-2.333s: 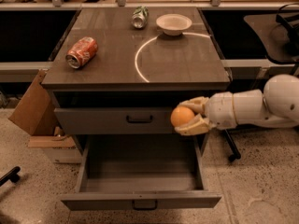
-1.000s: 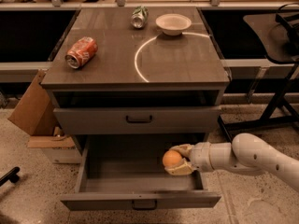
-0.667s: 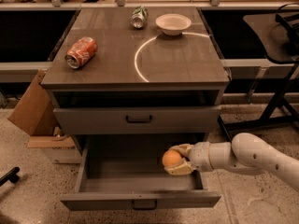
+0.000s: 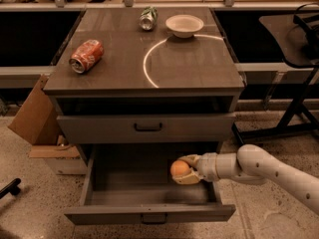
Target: Place orange into middle drawer
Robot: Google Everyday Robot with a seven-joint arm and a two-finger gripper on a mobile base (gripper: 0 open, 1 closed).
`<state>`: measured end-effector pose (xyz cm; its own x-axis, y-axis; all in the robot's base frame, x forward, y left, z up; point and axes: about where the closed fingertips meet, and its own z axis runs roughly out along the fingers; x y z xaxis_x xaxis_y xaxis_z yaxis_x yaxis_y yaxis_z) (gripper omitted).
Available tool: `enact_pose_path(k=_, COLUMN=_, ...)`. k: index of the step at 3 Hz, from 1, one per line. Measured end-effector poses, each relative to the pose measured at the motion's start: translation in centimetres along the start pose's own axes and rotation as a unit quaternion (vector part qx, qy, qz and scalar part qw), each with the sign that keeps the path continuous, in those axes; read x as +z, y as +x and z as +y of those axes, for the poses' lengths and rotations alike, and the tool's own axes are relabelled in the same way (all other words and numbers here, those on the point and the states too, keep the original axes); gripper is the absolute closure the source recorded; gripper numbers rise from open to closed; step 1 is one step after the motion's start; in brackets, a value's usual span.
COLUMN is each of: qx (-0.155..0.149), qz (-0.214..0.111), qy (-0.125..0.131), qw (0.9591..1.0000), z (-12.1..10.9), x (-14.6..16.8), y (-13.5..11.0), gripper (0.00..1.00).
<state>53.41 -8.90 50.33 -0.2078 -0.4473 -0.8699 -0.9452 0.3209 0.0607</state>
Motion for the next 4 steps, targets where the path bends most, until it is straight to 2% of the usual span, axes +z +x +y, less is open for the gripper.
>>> enact_pose_path(k=2, qx=0.005, qz=-0.003, qy=0.009, qw=0.9999, z=-3.1, x=4.6, y=3.5, gripper=1.0)
enact_pose_path(k=3, qx=0.025, qz=0.006, qy=0.018, qw=0.9995, z=-4.5, x=7.1, y=5.3, gripper=0.73)
enact_pose_path(k=4, qx=0.033, qz=0.014, qy=0.02, qw=0.9991, z=-5.0, x=8.2, y=6.0, gripper=0.5)
